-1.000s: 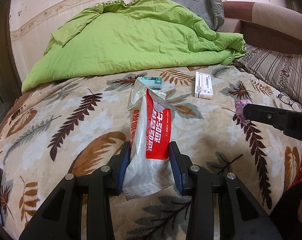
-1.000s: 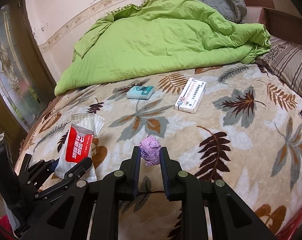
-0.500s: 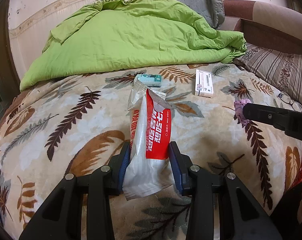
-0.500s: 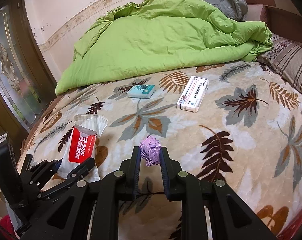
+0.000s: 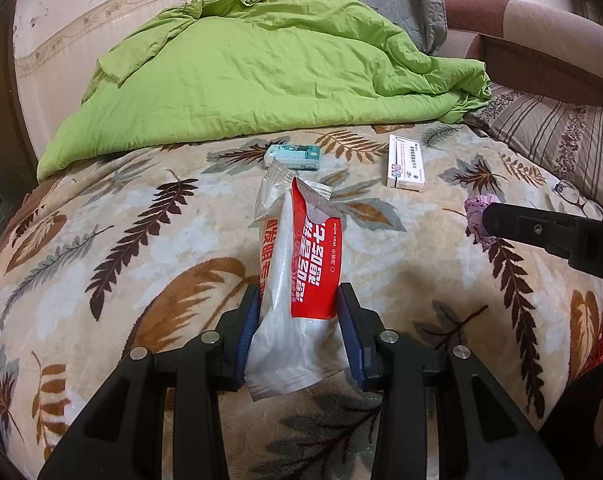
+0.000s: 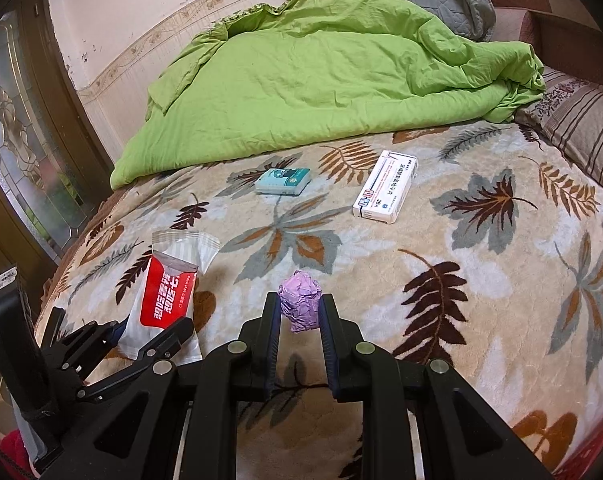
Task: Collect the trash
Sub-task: 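Hold the tissue packet in the left gripper and purple ball in the right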
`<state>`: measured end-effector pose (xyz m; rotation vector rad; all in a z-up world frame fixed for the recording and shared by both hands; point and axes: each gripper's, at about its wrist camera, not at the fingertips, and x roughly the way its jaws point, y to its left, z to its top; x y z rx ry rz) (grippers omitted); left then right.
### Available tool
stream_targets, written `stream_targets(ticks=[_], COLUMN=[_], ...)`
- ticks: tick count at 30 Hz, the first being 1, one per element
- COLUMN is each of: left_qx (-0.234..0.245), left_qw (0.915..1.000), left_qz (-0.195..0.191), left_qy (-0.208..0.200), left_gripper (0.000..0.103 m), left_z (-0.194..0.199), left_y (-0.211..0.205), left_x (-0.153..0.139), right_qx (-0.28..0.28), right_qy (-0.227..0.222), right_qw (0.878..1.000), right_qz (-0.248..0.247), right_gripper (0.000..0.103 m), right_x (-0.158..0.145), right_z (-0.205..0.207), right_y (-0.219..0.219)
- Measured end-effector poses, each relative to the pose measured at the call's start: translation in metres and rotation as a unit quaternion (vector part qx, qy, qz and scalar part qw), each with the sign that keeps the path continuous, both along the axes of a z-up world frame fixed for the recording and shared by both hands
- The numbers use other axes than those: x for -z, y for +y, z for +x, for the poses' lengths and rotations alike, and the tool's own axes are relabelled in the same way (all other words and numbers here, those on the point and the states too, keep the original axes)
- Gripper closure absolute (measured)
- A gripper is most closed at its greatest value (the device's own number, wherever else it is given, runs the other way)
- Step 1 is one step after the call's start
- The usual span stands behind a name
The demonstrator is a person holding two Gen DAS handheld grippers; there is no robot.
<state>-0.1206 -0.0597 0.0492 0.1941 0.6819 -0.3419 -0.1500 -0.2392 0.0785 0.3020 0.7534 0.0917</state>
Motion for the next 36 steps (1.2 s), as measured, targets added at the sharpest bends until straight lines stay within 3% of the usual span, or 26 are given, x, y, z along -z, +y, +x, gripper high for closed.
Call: stream_targets(ticks=[5, 10, 25, 36], left_qx=[0.038, 0.076, 0.138, 0.221], left_qw=[0.9986, 0.9961, 0.9888, 0.9729], left_qz=[-0.035, -0.045, -0.056, -0.064], left_qy=[0.015, 0.002, -0.010, -0.019], left_gripper=[0.066, 0.066, 0.066, 0.066], left_z=[-0.006, -0.022, -0.078, -0.123], left_y=[-0.004, -0.014, -0.039, -0.084], left_x=[0.002, -0.004, -0.038, -0.072], right_qx=[0.010, 0.036, 0.077, 0.150], right_qy=[-0.004, -0.017, -0.030, -0.035], right_qw=[1.000, 0.996, 0.994, 0.984], right_qz=[0.019, 0.074, 0.065, 0.085], right_gripper=[0.082, 0.082, 0.082, 0.082], right_x=[-0.003, -0.012, -0.030, -0.043], right_z=[-0.005, -0.034, -0.112, -0.189], right_y=[-0.008, -0.032, -0.056, -0.111])
